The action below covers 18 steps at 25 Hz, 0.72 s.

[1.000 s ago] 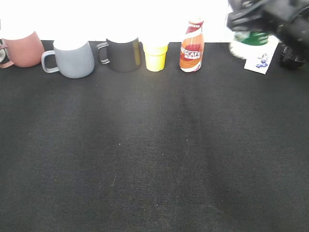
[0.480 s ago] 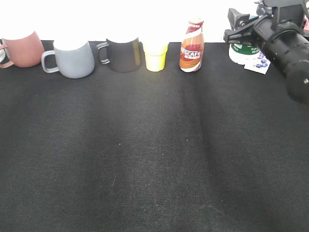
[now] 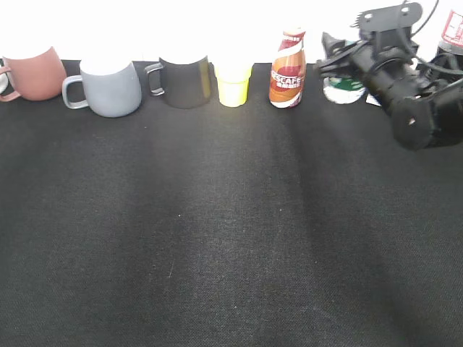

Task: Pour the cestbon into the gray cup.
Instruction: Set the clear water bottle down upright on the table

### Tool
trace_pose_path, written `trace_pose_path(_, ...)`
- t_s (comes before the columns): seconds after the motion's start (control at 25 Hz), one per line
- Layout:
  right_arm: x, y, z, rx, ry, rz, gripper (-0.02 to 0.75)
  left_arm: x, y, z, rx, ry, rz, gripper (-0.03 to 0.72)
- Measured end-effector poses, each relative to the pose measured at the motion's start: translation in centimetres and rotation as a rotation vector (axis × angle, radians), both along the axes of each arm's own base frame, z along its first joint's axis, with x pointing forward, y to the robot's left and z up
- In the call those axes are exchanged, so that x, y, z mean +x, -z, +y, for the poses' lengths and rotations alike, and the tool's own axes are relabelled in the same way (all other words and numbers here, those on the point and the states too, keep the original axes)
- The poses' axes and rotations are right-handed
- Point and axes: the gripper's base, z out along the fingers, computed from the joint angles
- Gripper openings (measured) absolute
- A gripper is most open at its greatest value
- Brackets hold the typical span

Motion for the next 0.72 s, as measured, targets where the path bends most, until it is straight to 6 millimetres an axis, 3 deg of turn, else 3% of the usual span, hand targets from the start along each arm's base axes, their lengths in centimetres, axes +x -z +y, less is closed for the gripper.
trace_pose_path(0.12, 0.8, 0.9, -1.5, 0.008, 0.024, 0.012, 0.504, 0.0, 0.3, 0.1, 0.004, -0.008, 0.033, 0.241)
trace_pose_path(0.4, 2.1, 2.0, -0.9, 0.005, -0.026, 0.013, 0.504, 0.0, 0.4, 0.1, 0.004, -0.009, 0.037, 0.241)
trace_pose_path(0.52, 2.3, 4.0, -0.8, 0.012, -0.029, 0.057, 0.504, 0.0, 0.4, 0.1, 0.004, -0.009, 0.037, 0.241)
trace_pose_path(0.72, 2.4, 4.0, -0.8, 0.012, -0.031, 0.054, 0.504, 0.0, 0.4, 0.1, 0.005, -0.009, 0.04, 0.241)
